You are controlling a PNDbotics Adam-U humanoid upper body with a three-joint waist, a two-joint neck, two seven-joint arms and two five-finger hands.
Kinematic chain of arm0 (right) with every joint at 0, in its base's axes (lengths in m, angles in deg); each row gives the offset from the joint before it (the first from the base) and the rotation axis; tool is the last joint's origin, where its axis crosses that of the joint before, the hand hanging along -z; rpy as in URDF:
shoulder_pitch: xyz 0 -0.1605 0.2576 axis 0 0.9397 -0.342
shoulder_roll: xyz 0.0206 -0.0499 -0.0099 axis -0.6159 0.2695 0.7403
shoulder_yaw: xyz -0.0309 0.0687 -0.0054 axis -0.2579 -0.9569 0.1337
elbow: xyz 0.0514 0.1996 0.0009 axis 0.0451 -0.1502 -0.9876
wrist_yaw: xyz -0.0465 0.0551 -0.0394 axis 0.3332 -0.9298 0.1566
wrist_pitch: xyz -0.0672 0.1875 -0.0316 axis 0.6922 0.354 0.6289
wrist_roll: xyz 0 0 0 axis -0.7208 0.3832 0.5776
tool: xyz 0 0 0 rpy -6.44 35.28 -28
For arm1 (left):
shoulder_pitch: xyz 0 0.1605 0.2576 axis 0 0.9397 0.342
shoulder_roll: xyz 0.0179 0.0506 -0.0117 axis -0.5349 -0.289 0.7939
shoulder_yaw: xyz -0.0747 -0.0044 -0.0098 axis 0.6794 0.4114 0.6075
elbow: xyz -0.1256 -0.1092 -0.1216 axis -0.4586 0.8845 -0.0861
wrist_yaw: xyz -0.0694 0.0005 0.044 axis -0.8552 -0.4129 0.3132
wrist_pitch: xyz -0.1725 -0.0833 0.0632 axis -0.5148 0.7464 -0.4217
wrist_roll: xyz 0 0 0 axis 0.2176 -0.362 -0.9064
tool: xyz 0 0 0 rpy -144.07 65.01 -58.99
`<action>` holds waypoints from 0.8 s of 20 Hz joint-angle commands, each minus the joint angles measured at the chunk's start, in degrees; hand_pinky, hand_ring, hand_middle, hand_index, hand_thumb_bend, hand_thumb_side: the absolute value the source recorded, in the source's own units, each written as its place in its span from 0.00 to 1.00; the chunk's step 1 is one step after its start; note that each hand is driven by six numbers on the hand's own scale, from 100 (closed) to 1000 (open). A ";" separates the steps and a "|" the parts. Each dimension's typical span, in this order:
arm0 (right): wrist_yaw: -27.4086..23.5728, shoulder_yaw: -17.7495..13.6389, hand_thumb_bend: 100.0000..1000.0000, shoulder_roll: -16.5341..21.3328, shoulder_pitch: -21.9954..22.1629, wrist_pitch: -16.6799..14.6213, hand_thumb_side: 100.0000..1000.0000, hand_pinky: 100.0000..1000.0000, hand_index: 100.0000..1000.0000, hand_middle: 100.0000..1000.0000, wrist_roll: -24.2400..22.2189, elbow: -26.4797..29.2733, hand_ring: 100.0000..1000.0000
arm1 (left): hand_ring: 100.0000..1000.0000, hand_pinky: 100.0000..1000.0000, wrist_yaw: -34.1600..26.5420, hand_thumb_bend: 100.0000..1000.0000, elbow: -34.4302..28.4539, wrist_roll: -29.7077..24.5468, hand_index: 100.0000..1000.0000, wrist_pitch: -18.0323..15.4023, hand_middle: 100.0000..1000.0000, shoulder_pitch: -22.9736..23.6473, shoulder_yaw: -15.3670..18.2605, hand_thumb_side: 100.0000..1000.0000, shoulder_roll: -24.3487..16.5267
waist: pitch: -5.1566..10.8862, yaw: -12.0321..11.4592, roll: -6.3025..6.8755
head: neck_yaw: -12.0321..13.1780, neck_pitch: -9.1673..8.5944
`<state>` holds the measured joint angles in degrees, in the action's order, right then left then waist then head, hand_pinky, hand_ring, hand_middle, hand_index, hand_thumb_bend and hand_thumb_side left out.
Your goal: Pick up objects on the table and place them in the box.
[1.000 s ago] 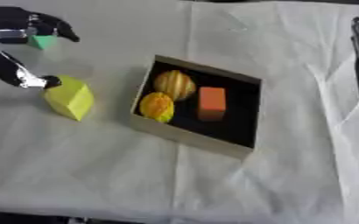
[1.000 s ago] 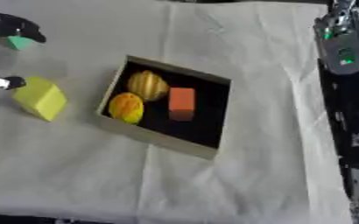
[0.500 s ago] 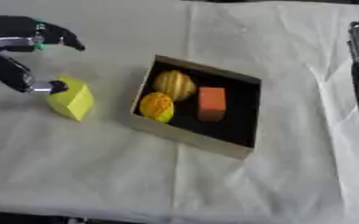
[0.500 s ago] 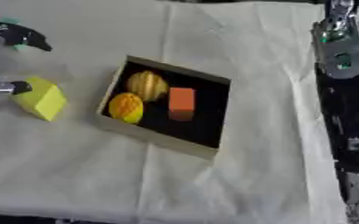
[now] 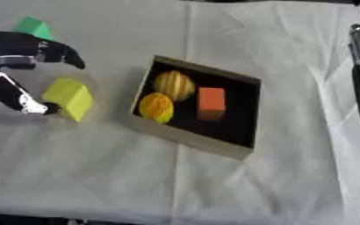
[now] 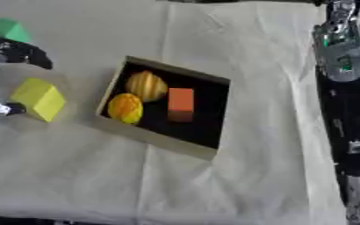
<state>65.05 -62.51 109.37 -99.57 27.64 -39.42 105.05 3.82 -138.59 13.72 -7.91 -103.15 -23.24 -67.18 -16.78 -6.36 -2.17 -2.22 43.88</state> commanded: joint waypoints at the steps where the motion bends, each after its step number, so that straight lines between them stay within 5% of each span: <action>1: -0.54 -0.64 0.00 0.72 -0.50 0.01 0.47 0.69 0.85 0.67 0.37 1.65 0.68 | 1.00 0.97 0.94 0.35 -1.03 -14.86 0.96 -15.11 0.89 -0.49 0.38 0.33 -2.15 | 1.50 0.06 0.87 | -0.07 0.24; 16: -2.02 -1.31 0.00 -0.16 1.48 0.09 0.47 0.68 0.84 0.65 0.90 2.50 0.68 | 1.00 0.96 5.61 0.38 4.07 -14.86 0.97 -15.88 0.88 -0.42 0.91 0.36 0.39 | 1.15 0.39 0.59 | 0.05 0.24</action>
<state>63.57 -63.33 108.44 -97.30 27.74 -38.77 106.09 9.03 -134.67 14.05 -8.24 -102.57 -23.20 -65.76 -16.78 -6.00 -2.17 -2.21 43.88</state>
